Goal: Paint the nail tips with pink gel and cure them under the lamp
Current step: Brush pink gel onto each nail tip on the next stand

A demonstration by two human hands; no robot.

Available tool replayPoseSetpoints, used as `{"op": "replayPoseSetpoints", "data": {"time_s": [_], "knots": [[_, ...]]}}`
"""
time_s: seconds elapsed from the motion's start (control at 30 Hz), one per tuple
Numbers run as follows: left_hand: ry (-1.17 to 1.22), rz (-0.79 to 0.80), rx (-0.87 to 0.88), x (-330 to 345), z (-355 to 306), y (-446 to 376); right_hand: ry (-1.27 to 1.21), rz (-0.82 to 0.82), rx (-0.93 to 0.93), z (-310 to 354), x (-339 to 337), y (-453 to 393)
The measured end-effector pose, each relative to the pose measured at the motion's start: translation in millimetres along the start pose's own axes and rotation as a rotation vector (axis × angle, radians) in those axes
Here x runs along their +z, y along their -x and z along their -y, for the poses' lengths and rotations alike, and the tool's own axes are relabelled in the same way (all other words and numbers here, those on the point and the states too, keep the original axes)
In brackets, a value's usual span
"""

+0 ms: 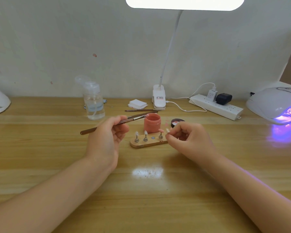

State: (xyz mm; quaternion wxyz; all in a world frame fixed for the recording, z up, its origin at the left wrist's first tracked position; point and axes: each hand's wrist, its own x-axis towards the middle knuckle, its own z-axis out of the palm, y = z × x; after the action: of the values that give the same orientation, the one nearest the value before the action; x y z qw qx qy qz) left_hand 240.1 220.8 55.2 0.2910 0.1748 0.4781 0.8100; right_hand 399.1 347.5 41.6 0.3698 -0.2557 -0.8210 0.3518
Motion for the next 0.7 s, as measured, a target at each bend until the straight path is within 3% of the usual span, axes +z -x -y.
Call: {"op": "replayPoseSetpoints", "data": {"time_s": [0.07,0.17,0.23,0.33,0.7], "knots": [[-0.112,0.074,0.143,-3,2,3,0.058,-0.023,-0.04,0,5,2],[-0.483,0.261,0.493,-10,6,10,0.097,-0.072,-0.072,-2,11,4],[-0.646,0.361,0.608,-16,9,14,0.103,-0.097,-0.08,-3,12,5],[-0.738,0.403,0.657,-19,11,17,0.13,-0.135,-0.123,-3,12,4],[-0.723,0.457,0.702,-17,16,22,0.205,-0.206,-0.251,-4,12,3]]}}
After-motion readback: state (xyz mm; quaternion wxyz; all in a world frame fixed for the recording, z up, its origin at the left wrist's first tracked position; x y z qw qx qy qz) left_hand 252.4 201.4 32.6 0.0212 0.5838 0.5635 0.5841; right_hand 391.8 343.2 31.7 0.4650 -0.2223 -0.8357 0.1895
